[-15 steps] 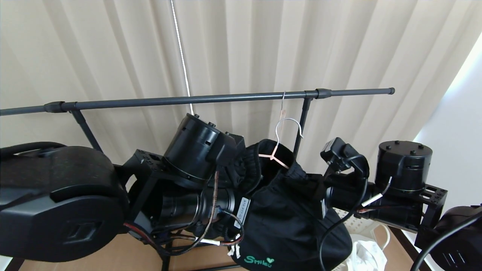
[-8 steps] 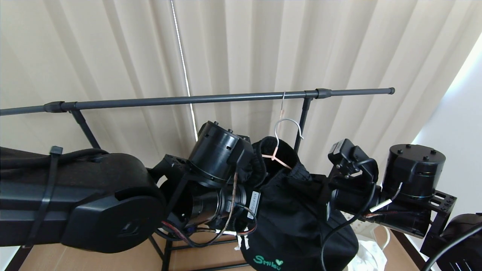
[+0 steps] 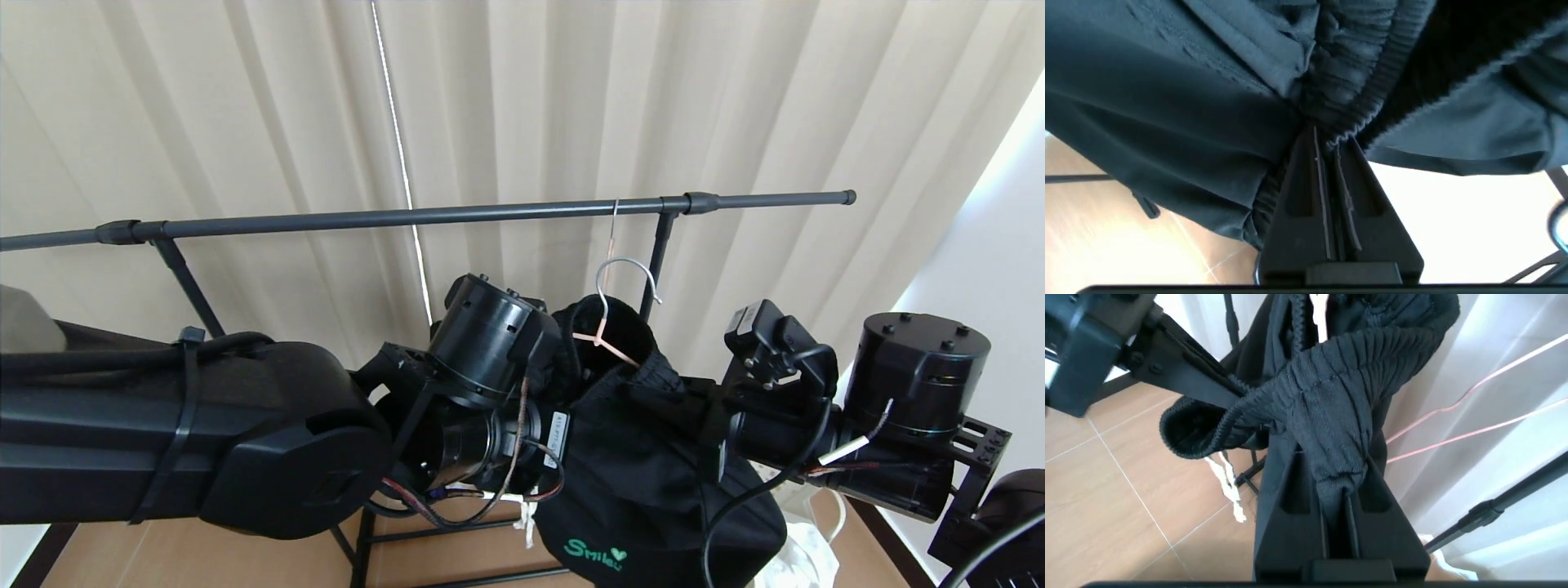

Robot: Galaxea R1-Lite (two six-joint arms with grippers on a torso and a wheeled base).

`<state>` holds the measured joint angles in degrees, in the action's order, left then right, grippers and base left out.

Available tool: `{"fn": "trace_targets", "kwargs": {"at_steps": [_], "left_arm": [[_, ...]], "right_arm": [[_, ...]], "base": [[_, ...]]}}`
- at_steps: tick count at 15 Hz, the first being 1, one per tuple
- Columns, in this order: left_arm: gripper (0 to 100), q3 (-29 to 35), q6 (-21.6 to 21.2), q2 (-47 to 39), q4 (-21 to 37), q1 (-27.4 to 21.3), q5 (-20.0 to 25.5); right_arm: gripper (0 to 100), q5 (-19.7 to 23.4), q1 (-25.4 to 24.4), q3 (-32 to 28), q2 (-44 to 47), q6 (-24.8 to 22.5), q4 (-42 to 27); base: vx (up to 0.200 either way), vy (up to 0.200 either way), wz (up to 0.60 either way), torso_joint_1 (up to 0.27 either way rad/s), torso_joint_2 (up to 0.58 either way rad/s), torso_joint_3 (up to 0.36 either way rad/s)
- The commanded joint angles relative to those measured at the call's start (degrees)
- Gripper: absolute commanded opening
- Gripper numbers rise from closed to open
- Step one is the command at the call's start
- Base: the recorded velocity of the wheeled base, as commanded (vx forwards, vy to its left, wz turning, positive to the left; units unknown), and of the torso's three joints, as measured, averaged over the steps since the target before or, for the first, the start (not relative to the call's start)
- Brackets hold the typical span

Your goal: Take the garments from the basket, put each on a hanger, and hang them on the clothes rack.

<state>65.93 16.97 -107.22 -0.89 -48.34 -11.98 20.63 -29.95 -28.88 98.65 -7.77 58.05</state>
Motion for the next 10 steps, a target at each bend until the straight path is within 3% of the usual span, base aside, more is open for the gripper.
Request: {"fn": "trace_targets", "kwargs": {"at_steps": [1, 2, 3, 10], "left_arm": [[0, 0.0, 0.0, -0.6, 0.0, 0.0, -0.1], [0, 0.1, 0.0, -0.6, 0.0, 0.0, -0.1], [100, 0.1, 0.0, -0.6, 0.0, 0.1, -0.1], [100, -2.8, -0.4, 3.9, 0.0, -0.1, -2.9]], "right_arm": [[0, 0.0, 0.0, 0.3, -0.7, -0.1, 0.0], [0, 0.0, -0.1, 0.4, -1.3, -0.1, 0.0], [0, 0.0, -0.1, 0.4, -1.4, -0.1, 0.0], [0, 1.6, 0.0, 0.6, -1.4, -0.1, 0.0]], "base": [[0.0, 0.0, 0.0, 0.0, 0.0, 0.0], [0.0, 0.0, 0.0, 0.0, 0.0, 0.0], [0.0, 0.0, 0.0, 0.0, 0.0, 0.0], [0.0, 0.0, 0.0, 0.0, 0.0, 0.0]]}}
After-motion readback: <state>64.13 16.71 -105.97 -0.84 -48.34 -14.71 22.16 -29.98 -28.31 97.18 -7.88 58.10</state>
